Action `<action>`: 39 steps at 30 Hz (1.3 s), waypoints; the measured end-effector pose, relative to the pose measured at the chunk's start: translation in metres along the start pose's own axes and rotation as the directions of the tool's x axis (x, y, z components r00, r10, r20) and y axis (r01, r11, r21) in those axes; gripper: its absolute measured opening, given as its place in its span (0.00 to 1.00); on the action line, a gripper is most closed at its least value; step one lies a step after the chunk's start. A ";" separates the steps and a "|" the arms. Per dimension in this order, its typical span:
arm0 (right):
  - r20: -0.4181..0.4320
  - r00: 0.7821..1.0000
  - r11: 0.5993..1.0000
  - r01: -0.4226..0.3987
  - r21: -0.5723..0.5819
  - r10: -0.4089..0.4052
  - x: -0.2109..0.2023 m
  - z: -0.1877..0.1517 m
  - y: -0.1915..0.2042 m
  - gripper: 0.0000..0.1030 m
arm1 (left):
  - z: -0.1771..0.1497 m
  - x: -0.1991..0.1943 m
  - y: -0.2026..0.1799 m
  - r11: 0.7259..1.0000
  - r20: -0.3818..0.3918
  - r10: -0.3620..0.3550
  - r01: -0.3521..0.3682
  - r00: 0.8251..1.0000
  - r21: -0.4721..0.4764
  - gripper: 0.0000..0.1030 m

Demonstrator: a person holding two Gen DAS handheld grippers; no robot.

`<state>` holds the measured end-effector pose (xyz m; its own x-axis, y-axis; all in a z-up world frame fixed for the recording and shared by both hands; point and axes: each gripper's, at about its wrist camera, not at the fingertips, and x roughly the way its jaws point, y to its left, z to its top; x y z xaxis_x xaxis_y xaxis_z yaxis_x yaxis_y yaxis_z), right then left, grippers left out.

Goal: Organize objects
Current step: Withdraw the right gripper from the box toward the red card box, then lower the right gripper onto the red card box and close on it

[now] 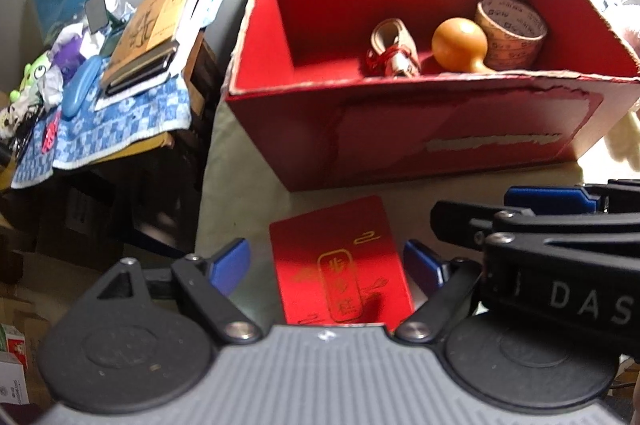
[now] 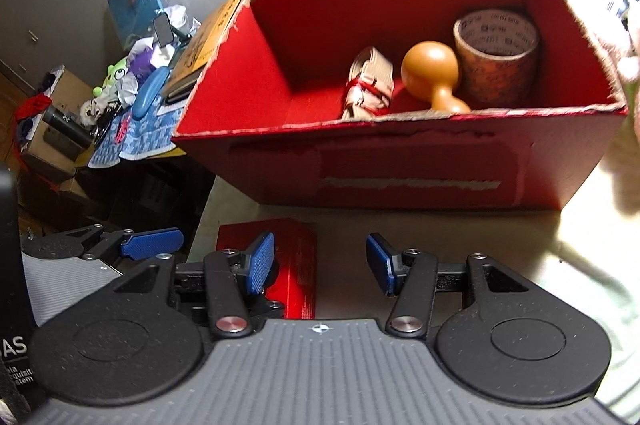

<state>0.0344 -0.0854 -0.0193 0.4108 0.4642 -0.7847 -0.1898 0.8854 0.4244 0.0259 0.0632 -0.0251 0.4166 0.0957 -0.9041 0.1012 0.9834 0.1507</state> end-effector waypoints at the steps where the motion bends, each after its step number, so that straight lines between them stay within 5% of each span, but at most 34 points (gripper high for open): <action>1: -0.006 1.000 1.000 -0.001 0.000 0.001 0.002 0.000 0.000 0.53 | -0.001 0.002 0.002 1.000 -0.006 0.000 0.000 1.000 -0.004 0.85; 16: -0.067 0.998 1.000 -0.022 -0.004 0.022 0.026 -0.002 0.010 0.53 | -0.011 0.021 0.021 0.999 -0.062 -0.005 0.002 0.998 -0.039 0.87; 39: -0.147 0.988 0.998 -0.058 -0.004 0.057 0.046 -0.001 0.012 0.53 | -0.021 0.026 0.025 0.993 -0.089 -0.109 0.103 0.990 -0.062 0.90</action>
<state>0.0500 -0.0534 -0.0501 0.2642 0.5123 -0.8172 -0.2166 0.8572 0.4673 0.0201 0.0938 -0.0529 0.3212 0.0015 -0.9470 0.0871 0.9957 0.0312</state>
